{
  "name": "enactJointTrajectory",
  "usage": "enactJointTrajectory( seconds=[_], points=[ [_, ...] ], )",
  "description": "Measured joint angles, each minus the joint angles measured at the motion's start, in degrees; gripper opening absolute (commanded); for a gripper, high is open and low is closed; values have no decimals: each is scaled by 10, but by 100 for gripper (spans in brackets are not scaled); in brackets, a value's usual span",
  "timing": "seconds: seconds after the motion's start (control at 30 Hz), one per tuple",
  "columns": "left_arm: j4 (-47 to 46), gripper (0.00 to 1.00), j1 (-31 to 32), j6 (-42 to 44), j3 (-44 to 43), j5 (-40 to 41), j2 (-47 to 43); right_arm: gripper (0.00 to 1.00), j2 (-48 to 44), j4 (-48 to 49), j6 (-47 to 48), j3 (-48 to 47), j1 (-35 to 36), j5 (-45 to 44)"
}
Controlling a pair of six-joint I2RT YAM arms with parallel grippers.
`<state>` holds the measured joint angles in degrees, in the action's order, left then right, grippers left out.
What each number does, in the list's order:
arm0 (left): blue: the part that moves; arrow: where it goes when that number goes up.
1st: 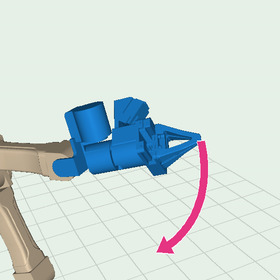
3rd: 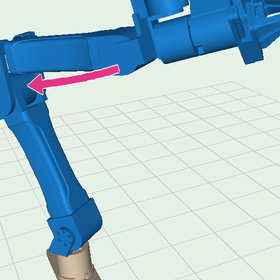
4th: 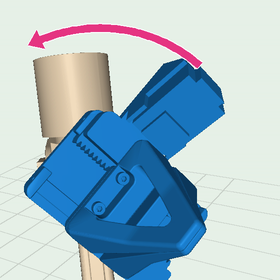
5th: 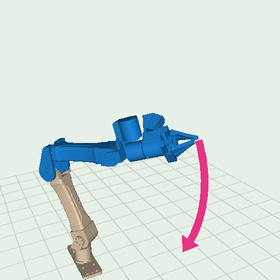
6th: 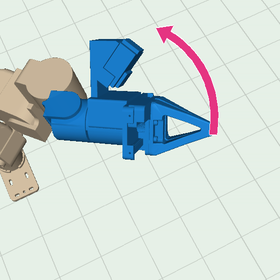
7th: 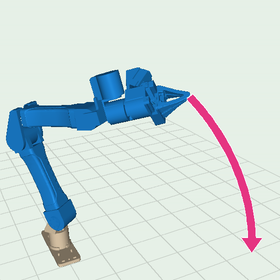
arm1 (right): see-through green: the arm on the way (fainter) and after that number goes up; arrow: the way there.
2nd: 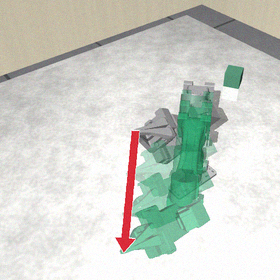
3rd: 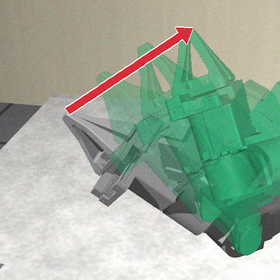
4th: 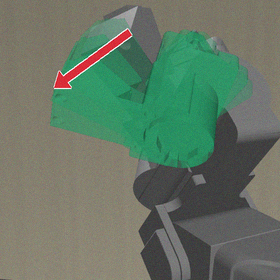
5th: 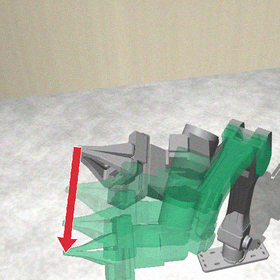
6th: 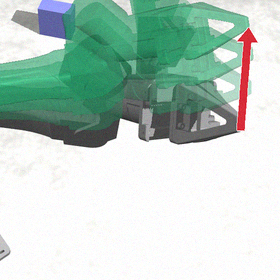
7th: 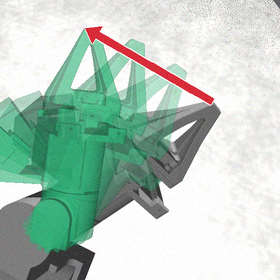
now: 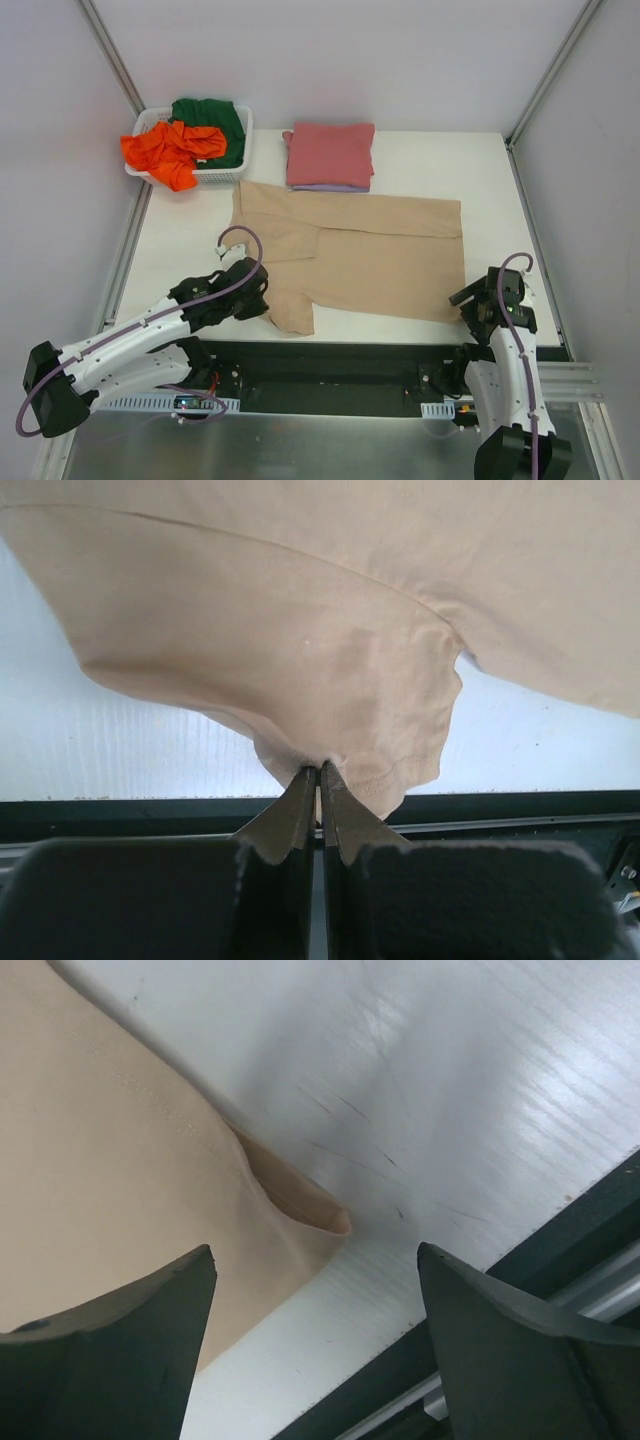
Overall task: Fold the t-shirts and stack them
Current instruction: Grap the side of the flattened tshirt closest away from the robot with both arms
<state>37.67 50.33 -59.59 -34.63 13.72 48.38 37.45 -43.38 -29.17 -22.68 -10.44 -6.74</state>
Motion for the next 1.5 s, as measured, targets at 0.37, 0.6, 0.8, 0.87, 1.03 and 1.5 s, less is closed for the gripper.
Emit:
enactJointTrajectory(
  seconds=[0.37,0.6,0.8,0.87,1.03,1.5],
  points=[
    [-5,0,0,4,-11,38,4,43,20,75,-19,28,-2,15],
    [-12,0,-1,5,-25,51,12,2,22,85,-14,36,-2,19],
    [-17,0,-2,7,-37,66,17,1,13,84,-5,38,-2,28],
    [-20,0,-3,8,-41,72,20,1,13,84,0,37,-2,32],
    [-33,0,-28,24,-56,80,28,1,25,85,16,24,-2,45],
    [-134,0,-134,123,-106,97,97,1,182,146,45,-96,-2,85]
  ],
)
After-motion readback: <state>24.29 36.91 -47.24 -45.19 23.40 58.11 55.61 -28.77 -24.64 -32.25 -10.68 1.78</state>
